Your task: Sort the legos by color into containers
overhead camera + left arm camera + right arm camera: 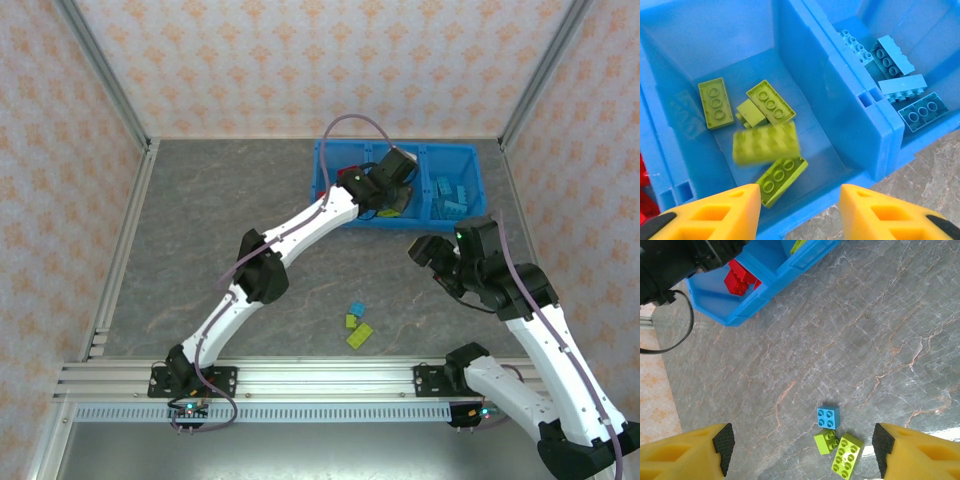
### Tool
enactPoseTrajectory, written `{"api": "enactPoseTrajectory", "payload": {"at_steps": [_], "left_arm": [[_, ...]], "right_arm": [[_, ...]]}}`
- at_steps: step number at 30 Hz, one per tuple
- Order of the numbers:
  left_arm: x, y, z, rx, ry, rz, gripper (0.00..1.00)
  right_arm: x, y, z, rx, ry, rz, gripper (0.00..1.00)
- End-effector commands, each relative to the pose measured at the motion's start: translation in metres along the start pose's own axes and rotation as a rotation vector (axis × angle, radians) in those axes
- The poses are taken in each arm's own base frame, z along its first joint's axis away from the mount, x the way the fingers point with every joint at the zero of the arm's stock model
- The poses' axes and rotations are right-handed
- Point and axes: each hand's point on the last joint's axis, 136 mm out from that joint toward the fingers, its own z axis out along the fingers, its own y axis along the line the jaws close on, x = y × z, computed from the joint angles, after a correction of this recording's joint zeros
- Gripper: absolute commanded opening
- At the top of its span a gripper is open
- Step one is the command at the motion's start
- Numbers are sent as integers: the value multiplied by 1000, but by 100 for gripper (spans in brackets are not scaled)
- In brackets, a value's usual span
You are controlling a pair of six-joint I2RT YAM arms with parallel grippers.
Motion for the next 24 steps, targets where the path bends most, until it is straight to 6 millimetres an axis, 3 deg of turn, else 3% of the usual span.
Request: {"api": "enactPoseTrajectory", "payload": {"at_steps": [1, 5, 7, 9, 13, 17, 20, 24], "left_arm": [[-50, 2, -86, 28, -122, 5, 46], [-62, 6, -147, 92, -251, -19, 46], [-60, 15, -190, 114, -307, -25, 46], [-49, 23, -220, 126, -334, -16, 46], [-2, 39, -268, 160, -356, 57, 47], [60, 60, -292, 149, -292, 143, 51], [101, 68, -305, 168, -231, 216, 62], [141, 67, -315, 241, -218, 343, 85]], "right_arm": [[-3, -3, -3, 14, -25, 7, 75], [-1, -12, 2, 50, -17, 10, 75], [2, -14, 5, 64, -3, 18, 75], [6, -16, 9, 71, 22, 30, 74], [27, -20, 26, 78, 99, 57, 73], [62, -26, 46, 101, 178, 28, 73], [99, -26, 65, 128, 257, -30, 73], [151, -20, 84, 207, 360, -202, 73]]}}
